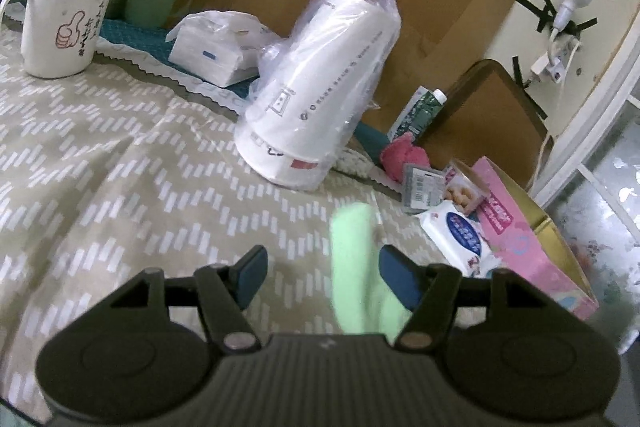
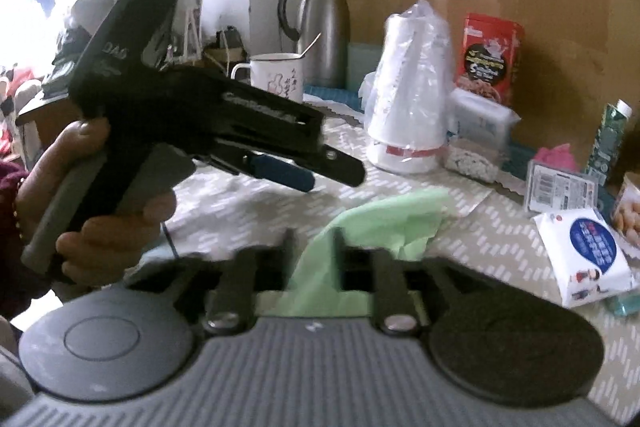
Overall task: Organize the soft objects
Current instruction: 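Pinch the green cloth with the right gripper and lift it, then carry the green cloth into the pink tin box and release it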
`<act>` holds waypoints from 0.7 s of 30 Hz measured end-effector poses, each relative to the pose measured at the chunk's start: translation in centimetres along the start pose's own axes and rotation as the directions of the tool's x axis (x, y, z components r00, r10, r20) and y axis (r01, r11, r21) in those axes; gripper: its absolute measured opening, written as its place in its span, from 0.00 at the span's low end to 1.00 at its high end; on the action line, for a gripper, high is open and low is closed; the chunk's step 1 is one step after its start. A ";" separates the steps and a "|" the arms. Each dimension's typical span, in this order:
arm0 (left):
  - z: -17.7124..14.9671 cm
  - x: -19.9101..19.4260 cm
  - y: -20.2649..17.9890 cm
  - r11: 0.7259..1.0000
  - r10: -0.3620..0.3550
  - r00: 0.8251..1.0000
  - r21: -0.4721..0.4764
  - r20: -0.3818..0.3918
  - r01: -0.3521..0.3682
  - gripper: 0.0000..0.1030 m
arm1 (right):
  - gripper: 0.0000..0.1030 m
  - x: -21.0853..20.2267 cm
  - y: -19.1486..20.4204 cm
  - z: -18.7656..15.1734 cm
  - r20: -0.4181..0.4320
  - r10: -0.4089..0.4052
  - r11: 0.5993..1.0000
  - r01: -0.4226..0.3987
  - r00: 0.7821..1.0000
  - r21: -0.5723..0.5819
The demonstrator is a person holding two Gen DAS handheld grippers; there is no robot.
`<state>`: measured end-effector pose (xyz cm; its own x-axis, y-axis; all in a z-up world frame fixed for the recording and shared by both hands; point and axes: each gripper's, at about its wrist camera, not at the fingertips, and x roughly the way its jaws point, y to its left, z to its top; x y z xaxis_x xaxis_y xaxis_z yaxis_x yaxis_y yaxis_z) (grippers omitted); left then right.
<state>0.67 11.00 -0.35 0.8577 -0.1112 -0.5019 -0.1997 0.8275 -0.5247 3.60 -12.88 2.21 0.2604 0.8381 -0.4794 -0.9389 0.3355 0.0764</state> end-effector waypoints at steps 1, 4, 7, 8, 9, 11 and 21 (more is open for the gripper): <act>0.0 -0.1 -0.2 1.000 -0.013 1.000 0.004 -0.004 0.013 0.61 | 0.53 -0.1 -0.2 -0.2 0.007 -0.008 1.000 0.008 1.000 0.015; 0.1 0.0 -1.3 0.999 -0.032 0.999 0.039 -0.010 0.032 0.65 | 0.54 -0.5 -0.7 -0.6 0.003 -0.027 0.999 0.026 1.000 0.041; -0.3 1.0 -2.8 0.996 -0.022 0.999 0.090 -0.033 0.025 0.66 | 0.64 0.0 -1.5 -1.1 -0.032 -0.049 0.996 0.051 0.998 0.077; -0.5 1.7 -3.4 0.994 -0.012 0.998 0.108 -0.056 0.018 0.60 | 0.68 0.2 -1.7 -1.1 -0.046 -0.052 0.995 0.056 0.998 0.087; -0.7 2.3 -3.7 0.993 -0.001 0.997 0.120 -0.081 0.011 0.54 | 0.68 0.5 -1.9 -1.2 -0.064 -0.049 0.994 0.055 0.997 0.098; -1.5 3.1 -4.7 0.987 0.037 0.996 0.159 -0.084 -0.024 0.35 | 0.60 1.0 -2.0 -1.5 -0.098 -0.030 0.993 0.041 0.995 0.115; -1.3 3.1 -9.6 0.969 -0.088 0.985 0.215 -0.146 0.119 0.11 | 0.05 -1.4 -1.4 -1.9 0.045 -0.071 0.995 0.068 0.996 0.071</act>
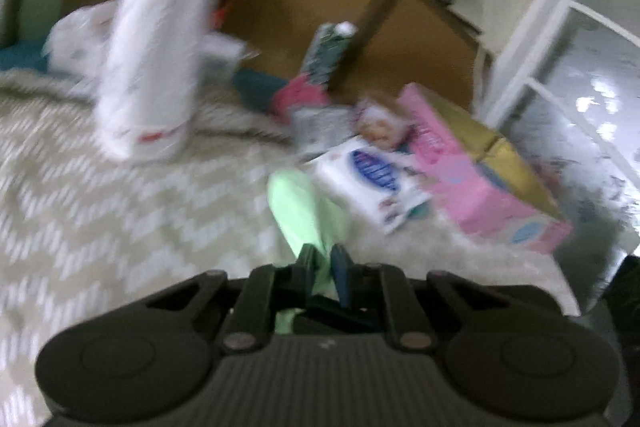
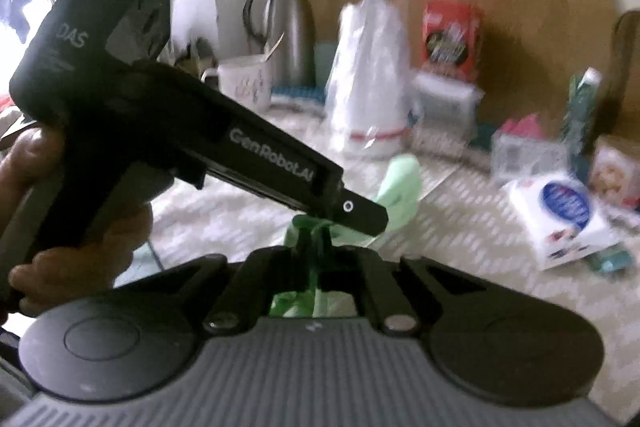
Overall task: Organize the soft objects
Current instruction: 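Carry the green cloth into the pink tin box and release it, then move the right gripper back over the white wet-wipes pack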
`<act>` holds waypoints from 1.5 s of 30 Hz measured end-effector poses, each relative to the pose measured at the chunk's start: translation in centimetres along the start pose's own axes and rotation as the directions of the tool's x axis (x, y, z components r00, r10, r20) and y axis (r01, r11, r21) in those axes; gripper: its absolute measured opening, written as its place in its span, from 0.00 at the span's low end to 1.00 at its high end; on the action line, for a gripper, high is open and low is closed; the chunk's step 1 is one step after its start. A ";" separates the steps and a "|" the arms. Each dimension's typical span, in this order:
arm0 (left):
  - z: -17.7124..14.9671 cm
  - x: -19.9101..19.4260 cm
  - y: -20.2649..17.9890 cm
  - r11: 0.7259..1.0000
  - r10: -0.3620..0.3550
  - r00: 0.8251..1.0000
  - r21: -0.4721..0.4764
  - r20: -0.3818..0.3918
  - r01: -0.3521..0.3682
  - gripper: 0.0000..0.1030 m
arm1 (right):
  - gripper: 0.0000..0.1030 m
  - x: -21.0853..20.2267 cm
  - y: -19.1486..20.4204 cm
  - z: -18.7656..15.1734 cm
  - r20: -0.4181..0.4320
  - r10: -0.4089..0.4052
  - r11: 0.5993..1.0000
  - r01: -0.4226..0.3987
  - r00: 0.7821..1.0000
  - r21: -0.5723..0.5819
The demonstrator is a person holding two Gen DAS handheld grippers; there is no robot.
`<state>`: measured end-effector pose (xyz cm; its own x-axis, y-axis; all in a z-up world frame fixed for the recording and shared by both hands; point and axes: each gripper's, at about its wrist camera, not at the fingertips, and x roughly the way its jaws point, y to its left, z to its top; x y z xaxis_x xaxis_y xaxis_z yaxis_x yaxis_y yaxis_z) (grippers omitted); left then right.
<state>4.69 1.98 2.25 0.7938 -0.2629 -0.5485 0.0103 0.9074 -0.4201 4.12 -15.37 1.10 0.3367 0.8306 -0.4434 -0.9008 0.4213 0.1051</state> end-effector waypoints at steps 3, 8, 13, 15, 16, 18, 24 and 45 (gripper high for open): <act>1.6 0.4 -2.9 0.996 -0.060 0.998 0.062 0.009 0.059 0.11 | 0.05 -1.5 -0.9 0.2 0.068 -0.066 0.998 0.066 0.995 0.000; 5.1 2.6 -9.4 0.970 -0.135 0.991 0.207 0.003 0.132 0.11 | 0.05 -5.0 -4.9 0.6 0.187 -0.226 0.973 0.214 0.956 0.083; 7.6 6.7 -16.9 0.925 -0.210 0.978 0.321 -0.016 0.203 0.11 | 0.05 -9.5 -10.5 0.8 0.267 -0.423 0.904 0.384 0.866 0.187; 8.3 8.5 -20.0 0.901 -0.247 0.968 0.360 -0.034 0.243 0.11 | 0.05 -11.2 -12.7 0.7 0.283 -0.495 0.866 0.442 0.822 0.232; 8.5 9.5 -21.4 0.891 -0.258 0.965 0.377 -0.042 0.254 0.11 | 0.05 -12.1 -13.9 0.5 0.287 -0.532 0.844 0.470 0.797 0.258; 8.9 11.7 -23.7 0.876 -0.267 0.962 0.402 -0.054 0.266 0.11 | 0.05 -13.3 -16.2 0.1 0.285 -0.588 0.805 0.513 0.757 0.298; 9.3 18.8 -25.9 0.899 -0.172 0.982 0.395 -0.084 0.191 0.13 | 0.09 -13.9 -23.1 -1.4 0.177 -0.696 0.701 0.606 0.696 0.376; 6.1 9.7 -11.9 0.982 -0.014 1.000 0.188 0.025 0.009 0.41 | 0.53 -16.9 -21.2 -4.1 0.205 -0.749 0.615 0.547 0.630 0.568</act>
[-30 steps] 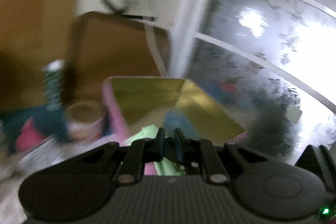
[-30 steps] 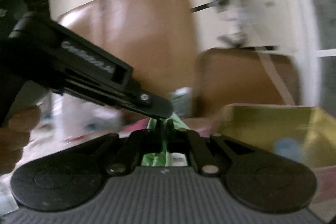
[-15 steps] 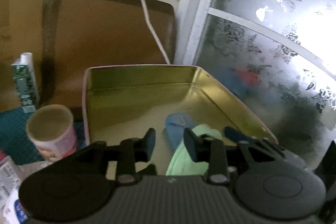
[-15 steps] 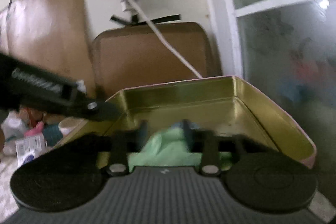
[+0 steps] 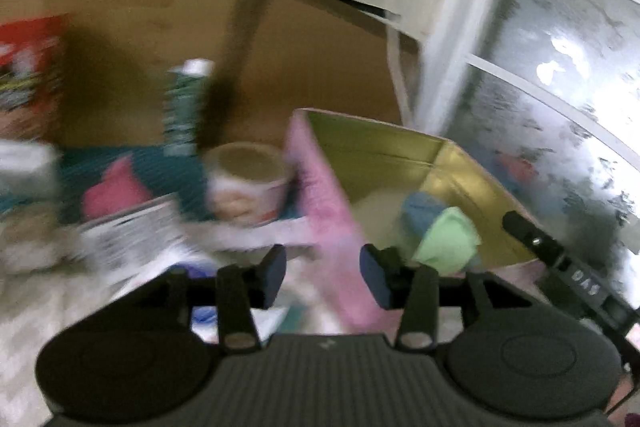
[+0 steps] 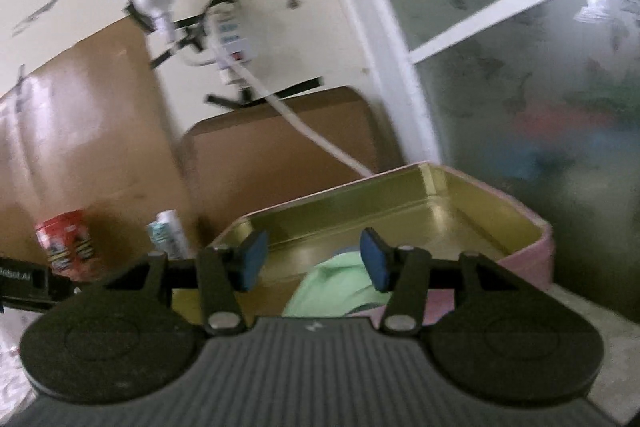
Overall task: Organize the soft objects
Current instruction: 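Move the right gripper back over the white wet-wipes pack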
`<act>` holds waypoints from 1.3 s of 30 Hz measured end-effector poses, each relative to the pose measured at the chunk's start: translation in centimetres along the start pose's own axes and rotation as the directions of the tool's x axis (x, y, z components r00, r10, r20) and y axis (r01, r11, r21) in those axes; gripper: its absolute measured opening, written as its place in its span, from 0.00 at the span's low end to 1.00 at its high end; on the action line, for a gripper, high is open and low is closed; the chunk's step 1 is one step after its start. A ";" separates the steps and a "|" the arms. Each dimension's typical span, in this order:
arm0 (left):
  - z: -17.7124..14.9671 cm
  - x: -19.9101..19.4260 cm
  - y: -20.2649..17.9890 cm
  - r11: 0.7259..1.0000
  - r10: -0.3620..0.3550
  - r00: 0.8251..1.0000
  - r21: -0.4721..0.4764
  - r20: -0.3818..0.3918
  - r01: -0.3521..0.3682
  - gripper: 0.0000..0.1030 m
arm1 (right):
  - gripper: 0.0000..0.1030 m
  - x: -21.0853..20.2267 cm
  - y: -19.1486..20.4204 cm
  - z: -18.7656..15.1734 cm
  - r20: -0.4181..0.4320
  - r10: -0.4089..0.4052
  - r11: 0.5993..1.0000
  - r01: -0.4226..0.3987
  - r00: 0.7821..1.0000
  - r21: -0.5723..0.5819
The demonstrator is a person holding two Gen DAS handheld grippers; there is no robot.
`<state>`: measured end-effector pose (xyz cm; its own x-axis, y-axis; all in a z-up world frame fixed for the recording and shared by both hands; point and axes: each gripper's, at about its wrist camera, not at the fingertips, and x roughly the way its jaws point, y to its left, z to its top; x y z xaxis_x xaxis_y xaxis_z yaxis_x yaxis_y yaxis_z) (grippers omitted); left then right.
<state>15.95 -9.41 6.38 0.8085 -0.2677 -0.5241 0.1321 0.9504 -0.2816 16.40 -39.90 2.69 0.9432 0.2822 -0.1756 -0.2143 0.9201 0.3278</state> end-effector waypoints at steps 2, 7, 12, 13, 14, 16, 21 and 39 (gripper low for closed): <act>-0.9 -1.3 2.2 0.999 0.045 0.999 -0.031 -0.002 -0.045 0.41 | 0.53 -0.2 1.7 -0.4 -0.010 0.044 0.999 -0.044 0.999 -0.026; -3.1 -3.3 6.9 0.970 0.238 0.971 -0.049 -0.031 -0.240 0.41 | 0.53 -0.3 7.0 -1.2 -0.044 0.178 0.977 -0.182 0.983 -0.112; -4.7 -4.3 10.4 0.925 0.375 0.925 -0.040 -0.060 -0.378 0.44 | 0.53 1.0 11.5 -2.8 -0.175 0.297 0.937 -0.322 0.939 -0.134; -5.0 -4.4 11.1 0.918 0.391 0.918 -0.044 -0.063 -0.394 0.44 | 0.53 1.5 12.3 -3.2 -0.213 0.311 0.929 -0.343 0.926 -0.135; -5.3 -4.5 11.8 0.911 0.405 0.912 -0.053 -0.070 -0.408 0.44 | 0.53 2.0 13.0 -3.7 -0.246 0.318 0.923 -0.358 0.916 -0.140; -5.9 -4.9 12.6 0.905 0.420 0.906 -0.059 -0.050 -0.422 0.47 | 0.55 3.0 14.3 -4.4 -0.294 0.312 0.913 -0.371 0.903 -0.170; -6.4 -4.8 12.4 0.880 0.475 0.880 -0.007 -0.020 -0.475 0.51 | 0.83 4.6 17.1 -6.3 -0.379 0.261 0.863 -0.391 0.888 -0.320; -6.4 -4.8 12.4 0.877 0.479 0.877 -0.007 -0.019 -0.480 0.56 | 0.69 5.5 18.9 -8.7 -0.495 0.214 0.795 -0.445 0.842 -0.413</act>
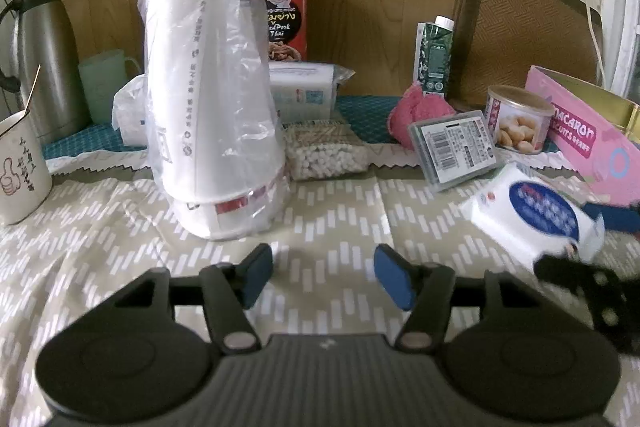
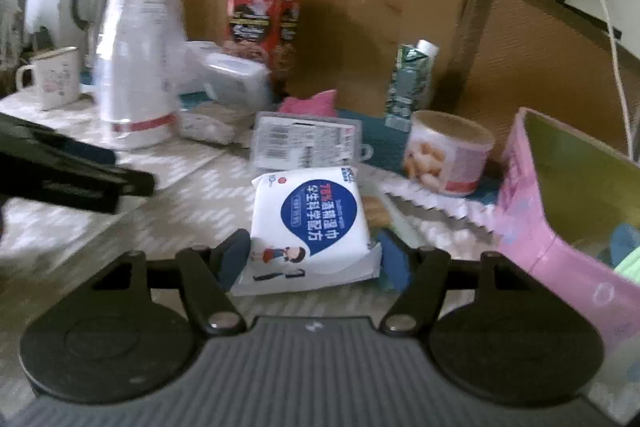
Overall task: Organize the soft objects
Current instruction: 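Move the right gripper back over the white wet-wipes pack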
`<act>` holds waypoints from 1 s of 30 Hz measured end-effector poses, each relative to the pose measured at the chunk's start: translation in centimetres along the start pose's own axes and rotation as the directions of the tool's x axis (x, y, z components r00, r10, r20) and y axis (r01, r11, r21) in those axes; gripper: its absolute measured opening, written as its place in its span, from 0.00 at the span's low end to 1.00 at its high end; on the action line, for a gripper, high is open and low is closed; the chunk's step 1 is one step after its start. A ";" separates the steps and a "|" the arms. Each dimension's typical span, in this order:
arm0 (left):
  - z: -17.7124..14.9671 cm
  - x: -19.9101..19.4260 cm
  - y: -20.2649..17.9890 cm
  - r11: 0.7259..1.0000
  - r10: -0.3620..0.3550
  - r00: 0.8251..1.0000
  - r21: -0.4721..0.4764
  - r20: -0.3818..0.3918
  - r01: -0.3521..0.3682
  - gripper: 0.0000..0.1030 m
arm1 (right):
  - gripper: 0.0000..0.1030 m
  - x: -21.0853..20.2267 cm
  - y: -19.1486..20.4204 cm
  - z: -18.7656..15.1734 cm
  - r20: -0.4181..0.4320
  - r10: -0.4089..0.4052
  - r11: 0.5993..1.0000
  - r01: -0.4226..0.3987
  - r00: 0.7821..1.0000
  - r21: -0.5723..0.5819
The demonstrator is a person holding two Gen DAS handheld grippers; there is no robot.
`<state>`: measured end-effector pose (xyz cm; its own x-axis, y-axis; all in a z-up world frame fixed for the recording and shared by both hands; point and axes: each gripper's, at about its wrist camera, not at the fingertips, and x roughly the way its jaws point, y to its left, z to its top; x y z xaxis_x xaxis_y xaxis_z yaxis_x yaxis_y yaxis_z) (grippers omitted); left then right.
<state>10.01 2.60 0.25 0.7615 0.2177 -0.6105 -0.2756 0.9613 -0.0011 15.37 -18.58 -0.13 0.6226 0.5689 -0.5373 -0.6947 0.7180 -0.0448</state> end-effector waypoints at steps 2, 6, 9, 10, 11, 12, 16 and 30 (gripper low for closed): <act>0.0 0.0 -0.1 1.000 0.003 1.000 0.004 -0.001 -0.003 0.56 | 0.70 -0.7 0.3 -0.4 0.001 0.034 0.999 -0.034 0.999 0.016; 0.0 0.1 -0.1 1.000 0.004 1.000 0.007 -0.002 -0.004 0.57 | 0.71 -2.2 1.0 -1.5 -0.009 0.123 0.992 -0.122 0.992 0.038; 0.1 0.1 -0.1 1.000 0.006 1.000 0.009 -0.002 -0.006 0.58 | 0.75 -3.0 1.7 -1.9 -0.005 0.148 0.989 -0.148 0.989 0.016; 0.1 0.1 -0.2 1.000 0.010 1.000 0.008 -0.003 -0.010 0.59 | 0.76 -3.0 1.9 -2.0 -0.002 0.145 0.989 -0.145 0.989 0.011; 0.1 0.1 -0.1 1.000 0.012 1.000 0.005 -0.004 -0.012 0.60 | 0.76 -2.9 1.9 -1.9 -0.003 0.143 0.990 -0.143 0.990 0.009; 0.0 0.1 -0.1 1.000 0.012 1.000 0.004 -0.004 -0.012 0.60 | 0.76 -2.9 1.9 -2.0 -0.007 0.144 0.990 -0.144 0.990 0.012; 0.0 0.1 0.0 1.000 0.017 1.000 0.001 -0.005 -0.017 0.62 | 0.77 -2.7 1.4 -2.0 -0.006 0.160 0.986 -0.160 0.987 0.039; 0.0 -0.1 0.5 0.999 -0.031 1.000 -0.027 -0.002 0.031 0.70 | 0.78 -2.6 1.1 -2.0 -0.013 0.166 0.984 -0.165 0.986 0.067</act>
<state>9.81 3.06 0.33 0.7687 0.1873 -0.6115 -0.2673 0.9627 -0.0412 12.20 -20.06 -0.47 0.4938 0.6753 -0.5479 -0.7622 0.6394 0.1011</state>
